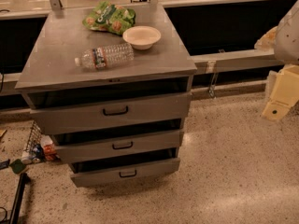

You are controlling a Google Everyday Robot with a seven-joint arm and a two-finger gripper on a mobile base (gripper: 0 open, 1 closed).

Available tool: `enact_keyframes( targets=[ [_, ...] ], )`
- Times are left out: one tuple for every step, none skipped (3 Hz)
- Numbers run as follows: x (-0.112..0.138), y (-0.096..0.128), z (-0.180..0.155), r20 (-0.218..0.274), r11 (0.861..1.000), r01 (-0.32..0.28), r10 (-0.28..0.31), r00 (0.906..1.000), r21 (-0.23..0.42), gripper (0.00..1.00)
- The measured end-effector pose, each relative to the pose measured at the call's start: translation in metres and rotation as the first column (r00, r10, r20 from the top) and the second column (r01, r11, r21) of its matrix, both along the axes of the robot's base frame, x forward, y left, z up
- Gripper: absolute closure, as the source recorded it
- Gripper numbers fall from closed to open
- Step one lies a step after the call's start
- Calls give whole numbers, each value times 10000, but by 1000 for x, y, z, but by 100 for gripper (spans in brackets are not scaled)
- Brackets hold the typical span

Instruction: Open bottom drawer

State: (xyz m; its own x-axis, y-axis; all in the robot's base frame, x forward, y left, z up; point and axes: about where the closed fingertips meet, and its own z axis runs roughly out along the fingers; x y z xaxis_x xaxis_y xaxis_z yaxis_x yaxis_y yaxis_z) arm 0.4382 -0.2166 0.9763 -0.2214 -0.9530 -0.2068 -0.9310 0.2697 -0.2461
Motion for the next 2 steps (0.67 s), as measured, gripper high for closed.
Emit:
enact_keyframes(
  targets=[
    [0, 0, 0, 2, 10000, 0, 0, 10000, 0, 0],
    [11, 28, -52, -339, 9957, -412, 441, 9985, 825, 0]
  ],
)
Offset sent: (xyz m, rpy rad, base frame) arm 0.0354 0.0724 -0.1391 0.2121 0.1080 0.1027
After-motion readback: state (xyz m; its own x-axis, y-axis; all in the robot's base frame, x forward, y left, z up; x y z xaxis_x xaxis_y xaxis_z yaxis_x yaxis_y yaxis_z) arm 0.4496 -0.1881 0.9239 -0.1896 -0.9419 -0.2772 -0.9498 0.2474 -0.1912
